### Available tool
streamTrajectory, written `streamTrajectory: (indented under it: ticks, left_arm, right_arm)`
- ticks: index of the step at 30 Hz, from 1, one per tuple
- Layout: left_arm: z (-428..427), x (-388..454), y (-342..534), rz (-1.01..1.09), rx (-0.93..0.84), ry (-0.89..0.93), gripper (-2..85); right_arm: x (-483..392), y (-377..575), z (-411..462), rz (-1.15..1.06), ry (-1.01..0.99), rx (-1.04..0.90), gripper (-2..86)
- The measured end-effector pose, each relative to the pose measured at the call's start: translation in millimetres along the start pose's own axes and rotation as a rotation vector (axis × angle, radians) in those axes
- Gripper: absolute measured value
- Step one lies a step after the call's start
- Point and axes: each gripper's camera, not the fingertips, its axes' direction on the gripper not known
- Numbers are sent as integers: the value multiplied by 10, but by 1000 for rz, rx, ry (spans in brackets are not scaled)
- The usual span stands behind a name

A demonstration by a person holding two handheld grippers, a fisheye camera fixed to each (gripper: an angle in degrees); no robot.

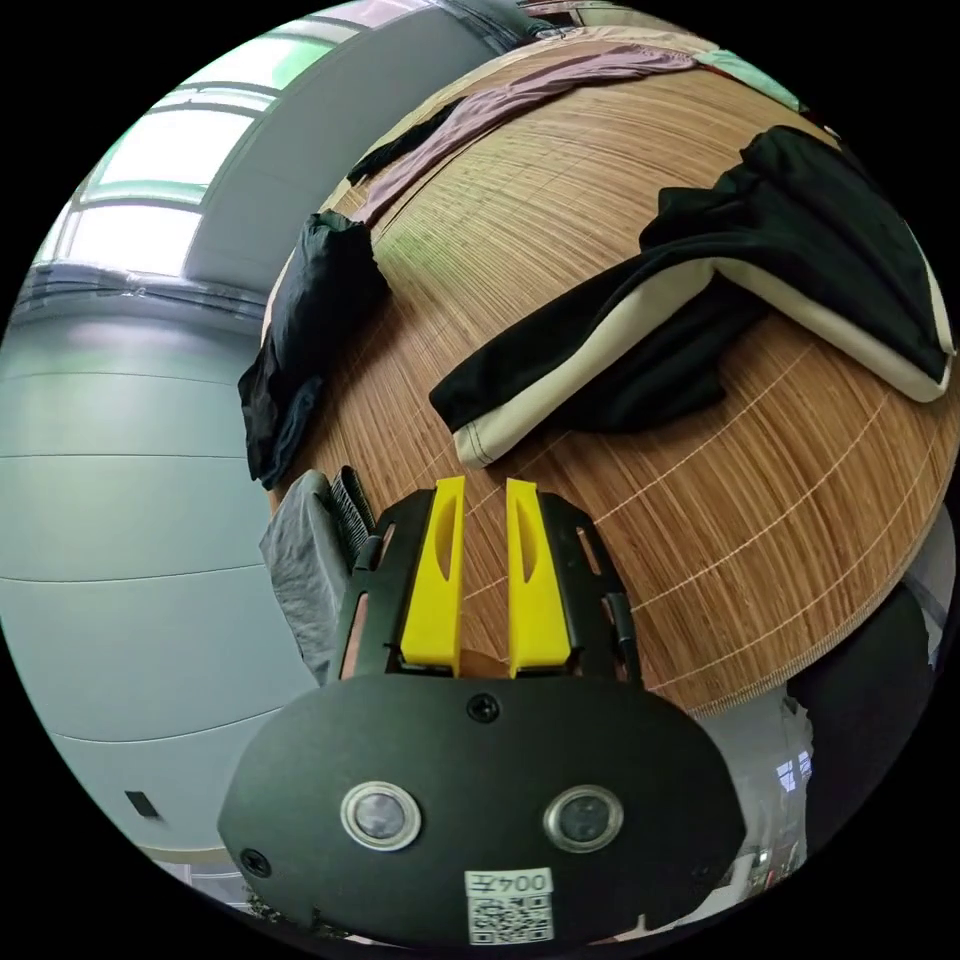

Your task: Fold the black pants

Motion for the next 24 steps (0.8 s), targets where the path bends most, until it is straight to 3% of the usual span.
streamTrajectory:
  ticks: [2,5,10,15,18,24]
  left_arm:
    - [159,-108,-20,-11,-23,53,80]
    - [432,-322,16,-33,-38,269,104]
    - [884,-681,171,-132,-62,493,142]
    - [1202,-1220,555,-365,99,706,140]
    - [1424,-1438,765,-469,169,801,141]
    - [1788,-1523,875,-488,151,826,130]
  right_arm:
    - [307,265,261,59,-50,-41,81]
    - [645,490,426,134,-101,-94,70]
    - [723,487,380,77,-119,-139,50]
    - [810,548,353,85,-129,-164,39]
    - [834,573,311,77,-129,-175,33]
    - [903,636,204,90,-146,-170,22]
